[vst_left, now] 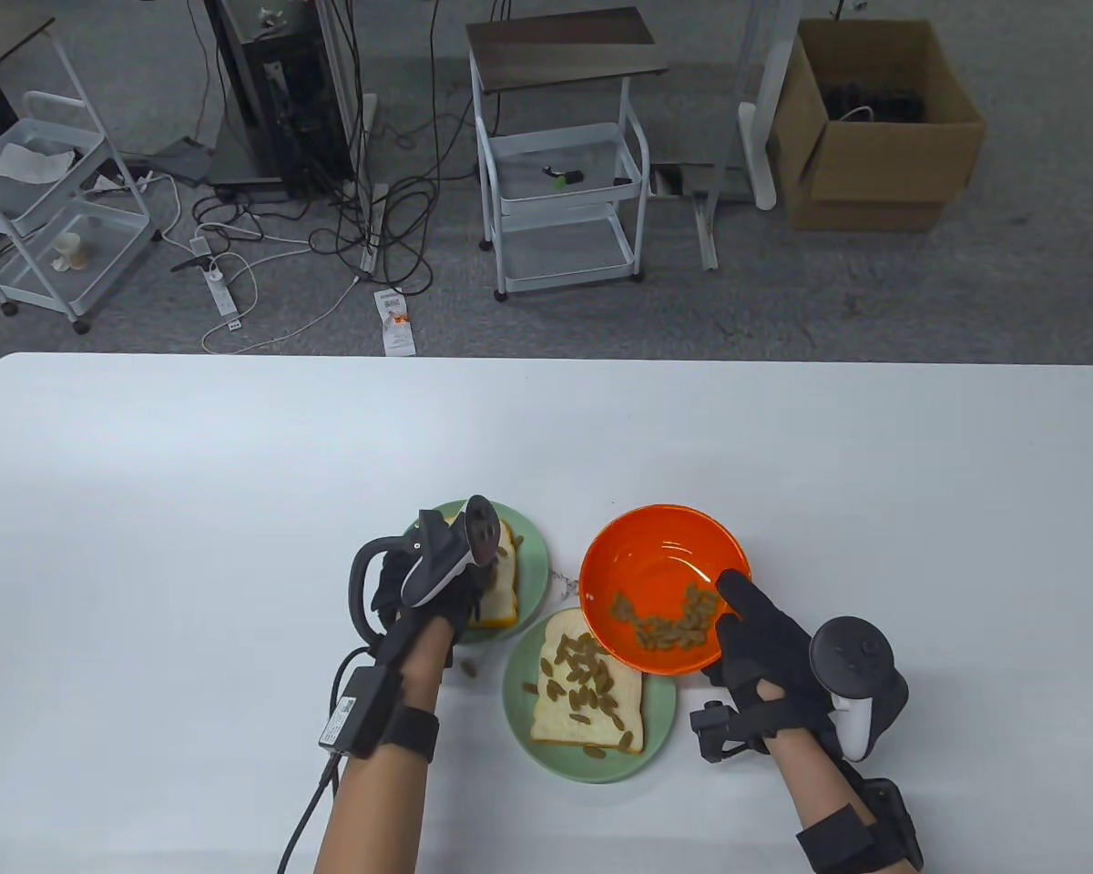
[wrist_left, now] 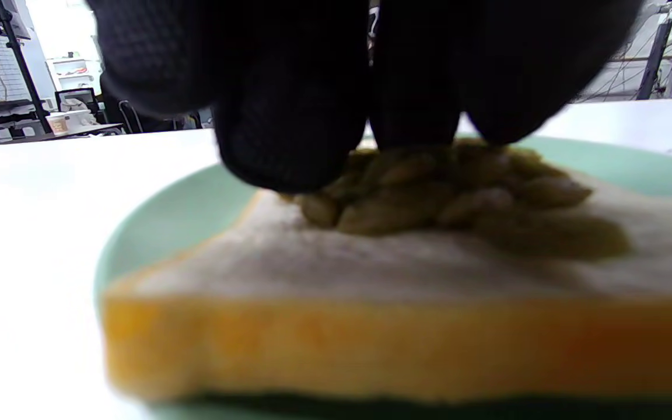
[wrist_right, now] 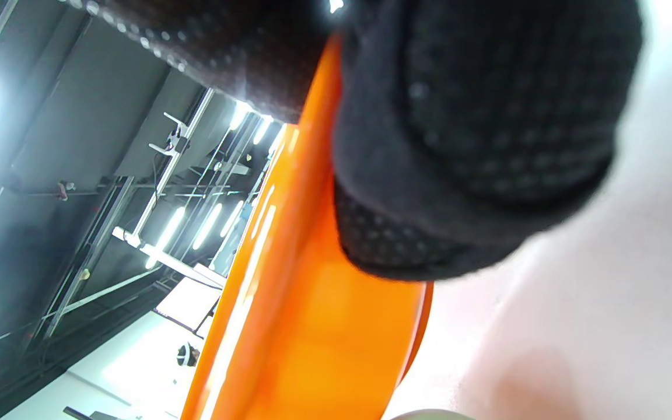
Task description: Sprinkle raisins onto toast
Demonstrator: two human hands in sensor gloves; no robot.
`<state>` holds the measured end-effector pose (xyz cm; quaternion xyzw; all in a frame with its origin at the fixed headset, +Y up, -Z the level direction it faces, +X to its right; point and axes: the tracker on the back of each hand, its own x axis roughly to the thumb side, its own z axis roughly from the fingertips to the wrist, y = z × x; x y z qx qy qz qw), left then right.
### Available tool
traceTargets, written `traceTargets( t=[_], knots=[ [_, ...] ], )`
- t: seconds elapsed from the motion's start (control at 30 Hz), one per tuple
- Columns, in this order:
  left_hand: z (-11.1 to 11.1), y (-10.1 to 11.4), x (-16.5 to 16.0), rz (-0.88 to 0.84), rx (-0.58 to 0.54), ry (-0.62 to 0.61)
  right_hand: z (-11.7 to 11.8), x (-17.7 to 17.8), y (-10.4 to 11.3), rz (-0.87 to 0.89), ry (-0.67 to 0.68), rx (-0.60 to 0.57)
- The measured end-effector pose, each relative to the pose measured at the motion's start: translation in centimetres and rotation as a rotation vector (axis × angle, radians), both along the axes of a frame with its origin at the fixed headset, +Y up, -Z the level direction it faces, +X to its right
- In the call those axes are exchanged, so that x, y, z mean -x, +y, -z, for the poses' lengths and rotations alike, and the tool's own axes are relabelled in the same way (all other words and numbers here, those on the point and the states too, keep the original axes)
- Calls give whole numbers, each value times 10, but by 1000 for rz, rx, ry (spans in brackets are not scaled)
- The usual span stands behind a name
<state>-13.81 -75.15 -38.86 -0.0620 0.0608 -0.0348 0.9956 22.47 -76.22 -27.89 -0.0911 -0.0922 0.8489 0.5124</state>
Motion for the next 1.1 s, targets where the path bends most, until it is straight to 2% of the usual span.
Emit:
traceTargets(
  t=[0.13, 0.23, 0.3, 0.37, 0.5, 0.63, 0.77, 0.87, 1.0, 1.1],
  knots=[
    [3, -7, -3, -9, -60, 24, 0, -1, 0, 7, 1, 2],
    [-1, -7, -8, 58, -134, 8, 1, -2, 0, 12, 1, 3],
    [-6, -1, -9, 104, -202, -61, 2, -3, 0, 20, -2, 6],
    [-14, 11, -7, 97, -225, -77, 2, -6, -1, 31, -10, 9],
    [-41, 44, 6, -100, -265, -128, 5, -17, -2, 57, -41, 23],
    [-73, 58, 22, -363, -232, -250, 8, -33, -4, 102, -88, 43],
    [-100, 46, 31, -573, -158, -321, 11, -51, -8, 159, -127, 84],
    [-113, 28, 29, -676, -164, -365, 13, -66, -14, 177, -182, 97],
    [-116, 6, 27, -697, -142, -380, 14, -81, -22, 197, -239, 127],
    [-113, -5, 26, -709, -87, -388, 14, -89, -27, 229, -277, 142]
  ],
)
